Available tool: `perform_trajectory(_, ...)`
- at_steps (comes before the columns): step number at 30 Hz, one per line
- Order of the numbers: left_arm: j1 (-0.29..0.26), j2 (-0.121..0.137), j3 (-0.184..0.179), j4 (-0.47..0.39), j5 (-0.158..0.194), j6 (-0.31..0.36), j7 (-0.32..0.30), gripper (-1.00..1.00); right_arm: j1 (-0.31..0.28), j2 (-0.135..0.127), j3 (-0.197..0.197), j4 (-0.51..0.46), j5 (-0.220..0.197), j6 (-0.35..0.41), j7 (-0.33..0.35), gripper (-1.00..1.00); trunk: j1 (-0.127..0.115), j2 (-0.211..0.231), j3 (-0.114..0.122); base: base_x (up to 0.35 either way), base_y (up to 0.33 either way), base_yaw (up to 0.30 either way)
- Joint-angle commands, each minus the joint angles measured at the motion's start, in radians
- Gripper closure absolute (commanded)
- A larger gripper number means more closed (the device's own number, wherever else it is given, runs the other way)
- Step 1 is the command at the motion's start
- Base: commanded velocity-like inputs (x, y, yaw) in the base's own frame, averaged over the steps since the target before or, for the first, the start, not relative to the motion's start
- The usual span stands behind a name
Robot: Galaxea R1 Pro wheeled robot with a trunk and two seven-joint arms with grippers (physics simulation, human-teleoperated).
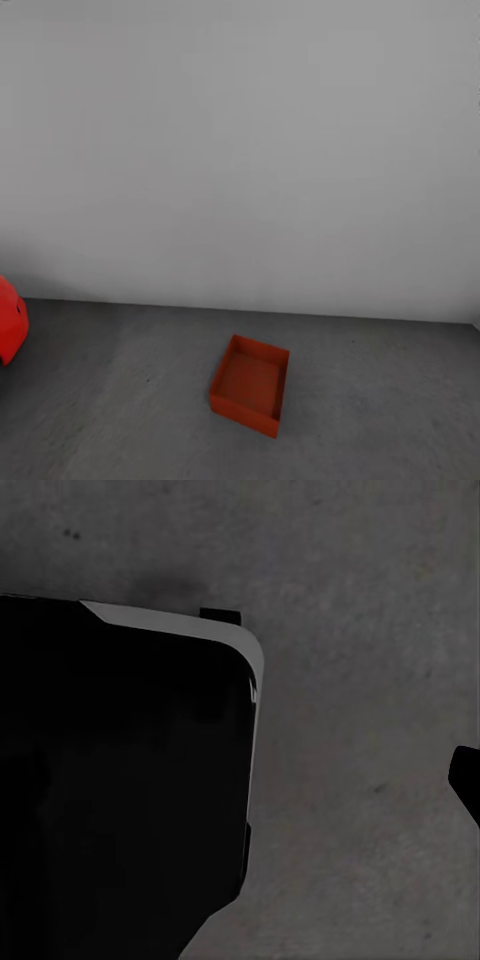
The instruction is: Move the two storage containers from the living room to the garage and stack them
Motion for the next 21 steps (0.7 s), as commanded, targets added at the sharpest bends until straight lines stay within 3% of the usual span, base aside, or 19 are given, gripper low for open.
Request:
perform_trajectory(1,-0.001,0.0,-0.001,0.001,0.006,-0.003,0.001,-1.0,-0.001,0.001,0.008,0.003,-0.008,-0.005,0.0,-1.0,0.0,-0.001,0.0,0.0,0.0,0.0)
perform_trajectory(21,-0.001,0.001,-0.001,0.001,0.006,-0.005,0.001,-1.0,-0.001,0.0,0.008,0.003,-0.008,-0.005,0.0,-1.0,0.0,-0.001,0.032,0.0,0.0,0.0)
